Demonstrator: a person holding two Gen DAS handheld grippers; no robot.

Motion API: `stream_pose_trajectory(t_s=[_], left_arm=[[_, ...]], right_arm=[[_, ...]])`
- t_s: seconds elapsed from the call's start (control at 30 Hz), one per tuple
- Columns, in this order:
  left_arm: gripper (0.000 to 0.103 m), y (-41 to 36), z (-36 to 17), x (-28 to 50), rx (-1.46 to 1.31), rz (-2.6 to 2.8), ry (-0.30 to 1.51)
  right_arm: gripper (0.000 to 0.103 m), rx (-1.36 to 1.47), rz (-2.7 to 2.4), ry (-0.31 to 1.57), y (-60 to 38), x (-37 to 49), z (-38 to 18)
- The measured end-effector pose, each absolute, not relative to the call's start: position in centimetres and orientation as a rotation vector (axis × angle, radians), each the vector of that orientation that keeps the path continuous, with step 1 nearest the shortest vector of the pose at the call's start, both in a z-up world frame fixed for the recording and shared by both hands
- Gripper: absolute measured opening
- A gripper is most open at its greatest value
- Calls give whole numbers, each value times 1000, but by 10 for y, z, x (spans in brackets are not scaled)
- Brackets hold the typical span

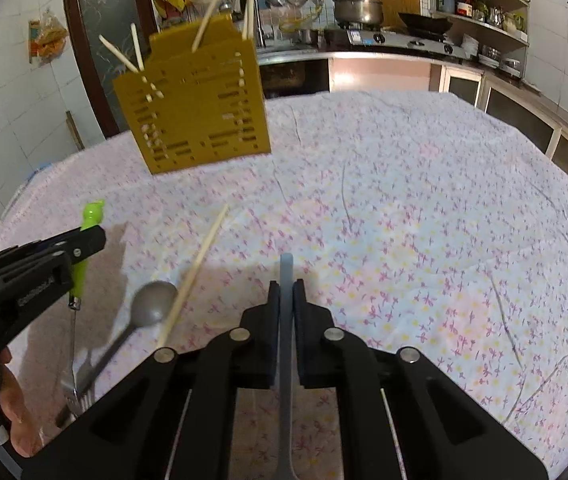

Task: Organize utensils
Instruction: 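Close the left tool on the green frog-handled fork while the right tool grasps the blue-handled spoon, then lift the fork and spoon up and carry them over the caddy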

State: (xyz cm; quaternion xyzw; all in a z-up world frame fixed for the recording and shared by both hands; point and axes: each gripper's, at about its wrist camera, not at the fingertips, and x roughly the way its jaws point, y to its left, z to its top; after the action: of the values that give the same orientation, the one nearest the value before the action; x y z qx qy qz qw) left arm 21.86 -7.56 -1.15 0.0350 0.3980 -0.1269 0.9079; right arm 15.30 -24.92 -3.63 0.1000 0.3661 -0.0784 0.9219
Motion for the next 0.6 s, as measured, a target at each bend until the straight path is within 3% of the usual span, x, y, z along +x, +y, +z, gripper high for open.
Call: stream_pose_trajectory(t_s=[0.6], left_arm=[[15, -22, 50, 162, 29, -200, 558]], right_arm=[[7, 154, -93, 427, -228, 115, 24]])
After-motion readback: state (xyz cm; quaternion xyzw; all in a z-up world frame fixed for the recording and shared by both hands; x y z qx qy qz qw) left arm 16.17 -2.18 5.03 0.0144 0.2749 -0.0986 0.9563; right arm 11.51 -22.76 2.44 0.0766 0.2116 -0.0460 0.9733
